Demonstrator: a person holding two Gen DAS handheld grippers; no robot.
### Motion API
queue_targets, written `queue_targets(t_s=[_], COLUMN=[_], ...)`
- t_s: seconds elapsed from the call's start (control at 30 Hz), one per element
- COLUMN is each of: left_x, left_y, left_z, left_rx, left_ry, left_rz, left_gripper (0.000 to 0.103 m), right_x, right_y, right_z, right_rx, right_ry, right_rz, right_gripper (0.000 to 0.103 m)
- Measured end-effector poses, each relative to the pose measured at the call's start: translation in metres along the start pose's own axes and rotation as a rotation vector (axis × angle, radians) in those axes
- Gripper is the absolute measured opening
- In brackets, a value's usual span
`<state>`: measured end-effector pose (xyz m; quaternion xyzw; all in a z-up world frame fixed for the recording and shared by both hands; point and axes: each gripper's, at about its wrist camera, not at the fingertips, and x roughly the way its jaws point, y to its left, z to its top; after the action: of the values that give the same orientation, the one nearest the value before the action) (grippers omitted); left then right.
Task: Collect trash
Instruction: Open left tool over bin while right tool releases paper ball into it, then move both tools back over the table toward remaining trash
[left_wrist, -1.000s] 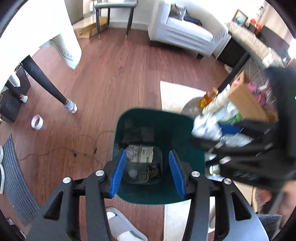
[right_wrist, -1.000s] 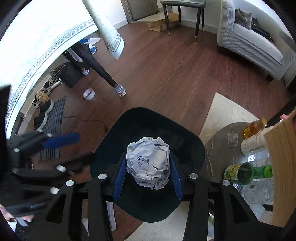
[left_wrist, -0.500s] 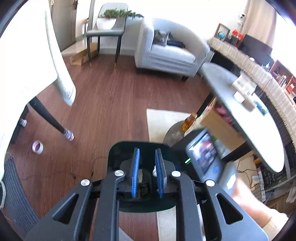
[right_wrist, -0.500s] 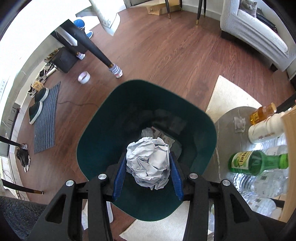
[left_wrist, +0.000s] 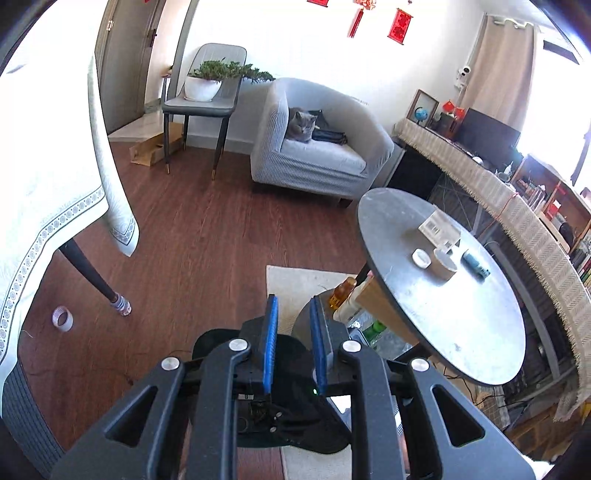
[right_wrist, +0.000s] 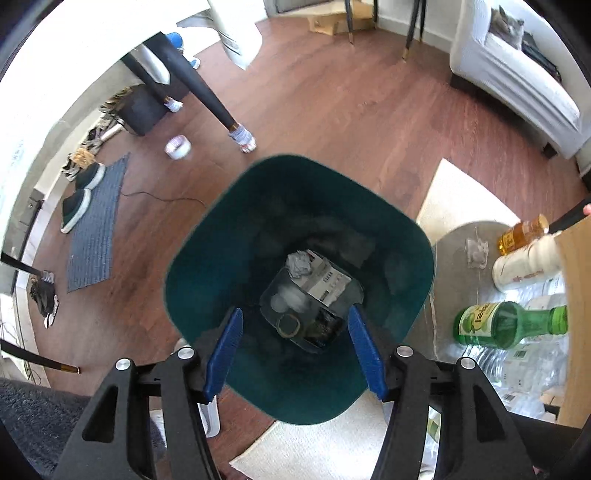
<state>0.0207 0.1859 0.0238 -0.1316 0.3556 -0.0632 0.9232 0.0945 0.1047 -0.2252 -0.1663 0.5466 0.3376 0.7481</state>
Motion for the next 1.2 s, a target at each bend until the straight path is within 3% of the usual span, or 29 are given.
queue_targets(t_s=[0.27,0.57,0.77,1.2], left_x=[-0.021,-0.042,-0.028,0.026], left_y=[-0.014,-0.038,-0.065,-0.119], left_z=[0.019,0.034,0.034,0.030], left_rx=[-0.038,-0.022,0.019,0.096], left_ry=[-0.075,-0.151,-0.126,-0.036], left_rz=[-0.024,-0.024,-0.045,-0.145], left_gripper=[0.017,0.017,0.023,0.048], right_x=[-0.072,-0.161,-0.199,-0.240], right_y=[0.016,-0.013,-0.048,-0.134], right_z=[0.001,-0.007,-0.021,-0.050], right_rx=[-0.089,-0.048,0.009,0.136], right_ry=[-0.153,-0.349,-0.427,-0.483], right_rz=[0.037,0.020,-0.021,-0.121], right_gripper=[0.054,0.044,0.041,0.040])
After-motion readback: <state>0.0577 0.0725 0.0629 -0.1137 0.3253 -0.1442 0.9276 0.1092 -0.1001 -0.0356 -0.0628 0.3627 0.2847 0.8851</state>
